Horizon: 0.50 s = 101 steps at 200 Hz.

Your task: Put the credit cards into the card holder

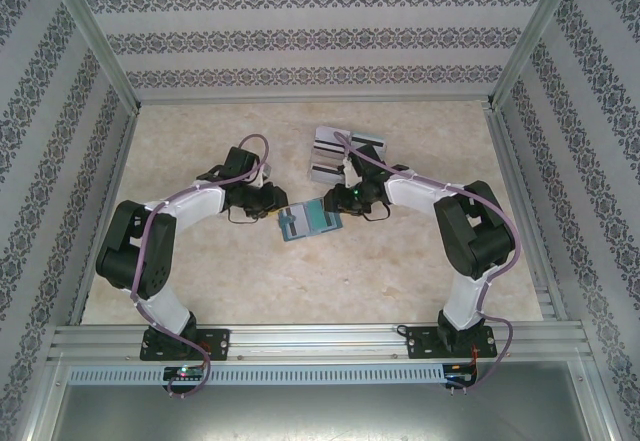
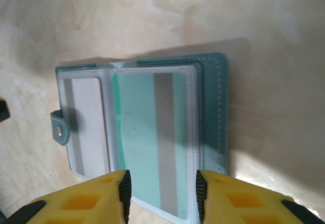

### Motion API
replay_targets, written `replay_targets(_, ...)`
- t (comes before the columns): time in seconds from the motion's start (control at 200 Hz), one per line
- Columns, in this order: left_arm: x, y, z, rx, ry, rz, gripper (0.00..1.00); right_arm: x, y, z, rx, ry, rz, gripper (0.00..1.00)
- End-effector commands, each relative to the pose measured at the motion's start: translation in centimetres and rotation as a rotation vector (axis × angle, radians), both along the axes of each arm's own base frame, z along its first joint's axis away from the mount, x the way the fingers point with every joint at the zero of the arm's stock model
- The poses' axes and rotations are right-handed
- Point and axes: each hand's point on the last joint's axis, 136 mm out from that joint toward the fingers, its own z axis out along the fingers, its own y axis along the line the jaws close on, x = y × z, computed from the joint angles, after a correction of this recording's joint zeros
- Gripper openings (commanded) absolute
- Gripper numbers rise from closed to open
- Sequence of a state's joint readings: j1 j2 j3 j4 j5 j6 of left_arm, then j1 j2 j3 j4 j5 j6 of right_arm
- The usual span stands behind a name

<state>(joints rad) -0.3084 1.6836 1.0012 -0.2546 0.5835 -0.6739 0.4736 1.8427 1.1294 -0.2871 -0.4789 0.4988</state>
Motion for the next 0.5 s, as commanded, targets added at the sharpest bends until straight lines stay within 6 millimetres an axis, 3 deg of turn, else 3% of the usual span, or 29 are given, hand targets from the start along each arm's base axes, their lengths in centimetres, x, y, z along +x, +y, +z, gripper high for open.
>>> replay_targets(0.0,-0.1,-1.2,0.1,-0.006,0.005,-0.04,0.27,-0.1,0.9,-0.3,0.042,0.018,0.011,0.41)
replay_targets(0.235,-0.2,-2.7,-1.3,-0.02,0.031,-0.063,0.27,-0.2,0.6,-1.7,0.026,0.043,0.011,0.41)
replay_targets(0.5,-0.3,-3.6,-2.7,-0.028,0.056,-0.074,0.27,-0.2,1.0,-1.9,0.04,0.052,0.014,0.41)
